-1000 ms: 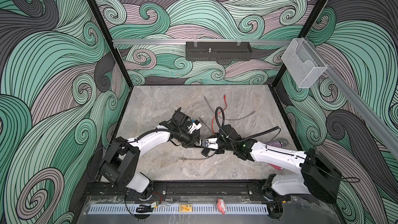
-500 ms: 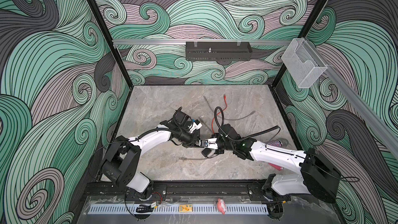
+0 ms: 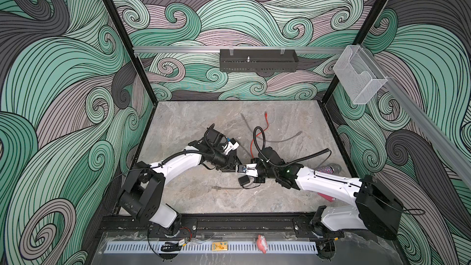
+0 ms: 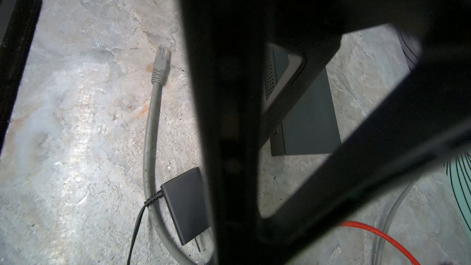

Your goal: Insert the plug into the switch port

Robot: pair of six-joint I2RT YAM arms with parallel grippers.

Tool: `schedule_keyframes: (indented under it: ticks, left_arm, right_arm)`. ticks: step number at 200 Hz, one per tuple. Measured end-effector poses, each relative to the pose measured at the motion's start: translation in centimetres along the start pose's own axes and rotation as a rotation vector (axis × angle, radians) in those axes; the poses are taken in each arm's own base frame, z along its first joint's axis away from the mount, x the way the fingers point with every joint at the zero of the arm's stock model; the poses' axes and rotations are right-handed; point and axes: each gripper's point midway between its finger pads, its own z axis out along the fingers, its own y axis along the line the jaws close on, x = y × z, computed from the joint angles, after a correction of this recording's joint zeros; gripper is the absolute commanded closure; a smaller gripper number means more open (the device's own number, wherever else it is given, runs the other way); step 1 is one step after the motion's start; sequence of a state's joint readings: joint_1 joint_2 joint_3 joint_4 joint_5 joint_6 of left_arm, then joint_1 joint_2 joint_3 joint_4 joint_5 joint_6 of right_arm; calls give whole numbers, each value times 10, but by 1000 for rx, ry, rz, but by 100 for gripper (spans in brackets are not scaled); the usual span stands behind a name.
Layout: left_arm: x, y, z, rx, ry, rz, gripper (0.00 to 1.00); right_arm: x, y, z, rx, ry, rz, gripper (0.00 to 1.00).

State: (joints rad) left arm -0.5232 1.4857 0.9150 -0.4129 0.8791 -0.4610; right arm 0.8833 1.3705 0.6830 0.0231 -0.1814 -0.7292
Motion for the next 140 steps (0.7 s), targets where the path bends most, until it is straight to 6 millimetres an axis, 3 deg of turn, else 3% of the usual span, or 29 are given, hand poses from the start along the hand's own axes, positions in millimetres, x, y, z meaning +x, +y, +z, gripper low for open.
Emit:
schedule_keyframes:
  ticks: [33,61,91,120,140]
  left_arm:
    - [-19,15,-32,-92,-133,-34,34]
    - [-32,54,-74,-315,-300,-133,28]
    - [-26,104,-108,-567,-384,-278,23]
    - [-19,136,-128,-705,-412,-391,23]
    - [-21,152,-138,-773,-430,-439,23]
  right_arm:
    - [11,8,8,-46,51,93,96]
    - [11,9,10,-61,60,198,95]
    - [10,5,21,-102,101,381,95]
    - [5,-5,38,-154,141,588,97]
    - [7,-2,46,-187,177,706,97]
